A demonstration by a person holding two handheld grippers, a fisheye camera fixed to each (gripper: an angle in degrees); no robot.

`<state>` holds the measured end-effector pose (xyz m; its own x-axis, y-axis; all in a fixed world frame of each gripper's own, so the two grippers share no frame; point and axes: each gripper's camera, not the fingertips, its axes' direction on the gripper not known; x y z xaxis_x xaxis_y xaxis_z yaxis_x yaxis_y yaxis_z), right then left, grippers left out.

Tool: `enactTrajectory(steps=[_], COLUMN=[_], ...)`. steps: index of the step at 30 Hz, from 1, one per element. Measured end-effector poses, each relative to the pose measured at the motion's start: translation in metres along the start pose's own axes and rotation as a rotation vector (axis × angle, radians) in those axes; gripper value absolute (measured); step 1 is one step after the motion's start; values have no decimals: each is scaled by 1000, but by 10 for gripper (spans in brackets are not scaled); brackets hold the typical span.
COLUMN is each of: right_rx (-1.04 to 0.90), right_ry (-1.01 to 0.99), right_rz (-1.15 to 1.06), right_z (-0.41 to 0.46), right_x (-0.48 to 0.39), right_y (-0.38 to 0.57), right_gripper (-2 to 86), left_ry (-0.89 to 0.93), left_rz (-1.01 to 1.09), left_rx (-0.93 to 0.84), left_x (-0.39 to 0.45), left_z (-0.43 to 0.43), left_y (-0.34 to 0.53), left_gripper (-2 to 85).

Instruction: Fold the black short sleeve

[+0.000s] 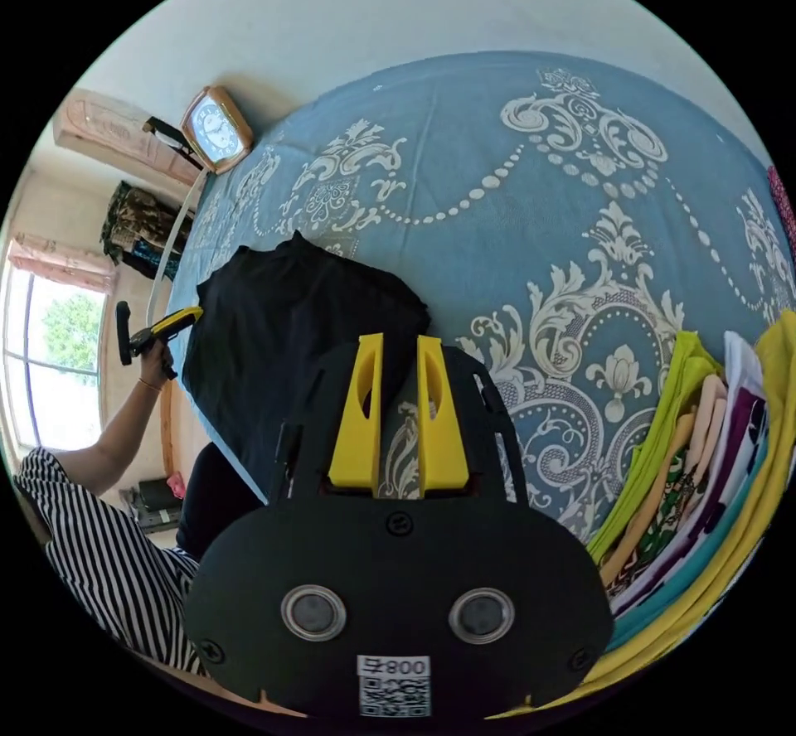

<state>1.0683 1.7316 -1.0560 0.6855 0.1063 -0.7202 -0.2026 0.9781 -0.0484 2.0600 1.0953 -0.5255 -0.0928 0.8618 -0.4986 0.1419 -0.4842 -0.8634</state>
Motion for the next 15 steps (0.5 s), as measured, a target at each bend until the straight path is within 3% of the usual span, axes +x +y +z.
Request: enactTrajectory(steps=[6,10,15], right_rx=[52,15,61], right_ry=[66,69,23], right_rz=[-22,1,58], right_z=[-7,7,14], right_x=[36,69,115], right_y=[11,16,28], right_gripper=[7,6,24], left_ry=[-68,-55,-25], left_rz=[1,-4,-67], left_rx=[33,-23,31], left_x=[-11,-22,-36], left_z=[-4,15,2], left_y=[1,2,17], left_gripper=[9,4,10])
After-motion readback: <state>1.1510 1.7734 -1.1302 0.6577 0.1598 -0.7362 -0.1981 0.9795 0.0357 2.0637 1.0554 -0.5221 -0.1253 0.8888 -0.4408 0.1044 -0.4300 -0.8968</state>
